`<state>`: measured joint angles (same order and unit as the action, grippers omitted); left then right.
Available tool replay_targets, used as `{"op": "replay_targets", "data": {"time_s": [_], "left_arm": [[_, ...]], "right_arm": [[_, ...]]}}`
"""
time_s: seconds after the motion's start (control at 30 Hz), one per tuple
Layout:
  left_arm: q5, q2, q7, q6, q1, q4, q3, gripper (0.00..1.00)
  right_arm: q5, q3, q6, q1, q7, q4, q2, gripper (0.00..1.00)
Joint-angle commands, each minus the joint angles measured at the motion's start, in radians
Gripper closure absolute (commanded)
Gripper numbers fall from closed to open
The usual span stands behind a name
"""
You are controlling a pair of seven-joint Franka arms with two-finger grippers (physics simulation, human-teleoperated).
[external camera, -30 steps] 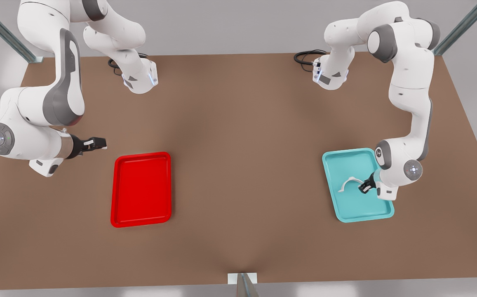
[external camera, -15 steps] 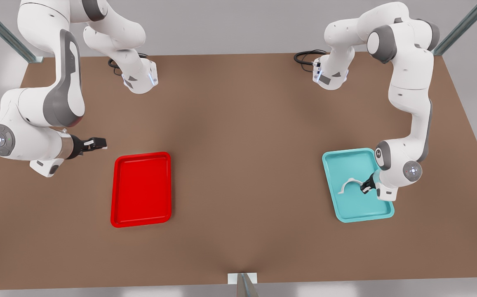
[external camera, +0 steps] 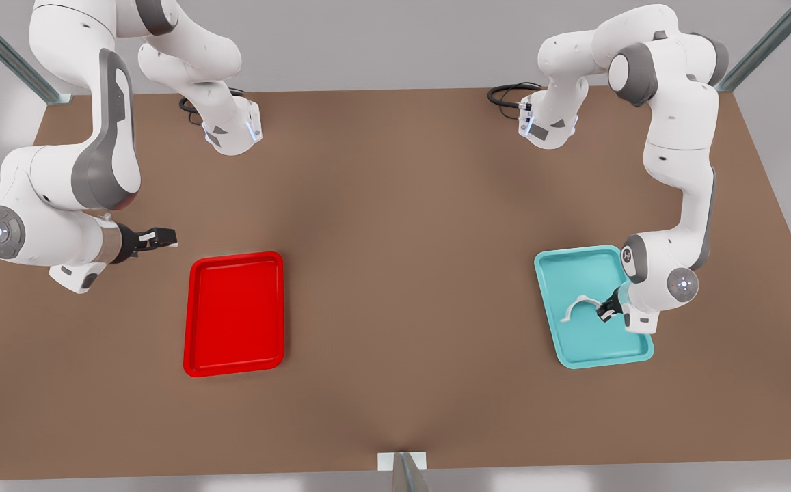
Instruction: Take the drainage pipe clamp from the left arm, pass it to the right arm, and place it in the plate on the right side
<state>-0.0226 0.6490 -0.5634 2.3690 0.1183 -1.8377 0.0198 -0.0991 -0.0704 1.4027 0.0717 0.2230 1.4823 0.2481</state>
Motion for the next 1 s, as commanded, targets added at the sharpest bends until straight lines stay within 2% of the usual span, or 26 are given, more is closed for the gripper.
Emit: {"op": "replay_targets", "data": {"time_s": [0.0,0.23,0.47,0.6,0.73,0.77,0.87,0.97], "left_arm": [[-0.008,-0.002,0.007,0.001,0.0,0.0,0.0,0.79],[-0.008,-0.008,0.008,-0.002,0.001,0.006,0.0,0.79],[-0.014,-0.068,0.013,-0.083,0.0,0.04,0.008,0.79],[-0.019,-0.058,-0.139,-0.332,-0.068,0.251,0.035,0.79],[-0.01,-0.052,-0.435,-0.487,-0.262,0.408,0.035,0.79],[-0.005,-0.051,-0.501,-0.488,-0.313,0.416,0.035,0.79],[-0.011,-0.023,-0.716,-0.51,-0.436,0.478,0.035,0.79],[-0.016,0.053,-0.904,-0.58,-0.491,0.627,0.083,0.79]], "right_arm": [[-0.001,0.0,-0.001,-0.001,0.001,0.0,-0.001,0.0],[-0.001,0.0,-0.002,0.0,-0.001,0.0,0.0,0.0],[-0.001,0.0,-0.002,-0.001,0.002,0.0,-0.001,0.0],[-0.001,0.0,-0.002,-0.001,0.002,0.0,0.0,0.0],[-0.028,0.009,0.012,0.016,-0.022,-0.056,0.045,0.0],[-0.099,0.011,0.056,0.066,-0.051,-0.071,0.077,0.0],[-0.1,0.012,0.282,0.276,-0.019,-0.069,0.135,0.0],[-0.114,0.015,0.397,0.356,0.064,-0.077,0.191,0.0]]}}
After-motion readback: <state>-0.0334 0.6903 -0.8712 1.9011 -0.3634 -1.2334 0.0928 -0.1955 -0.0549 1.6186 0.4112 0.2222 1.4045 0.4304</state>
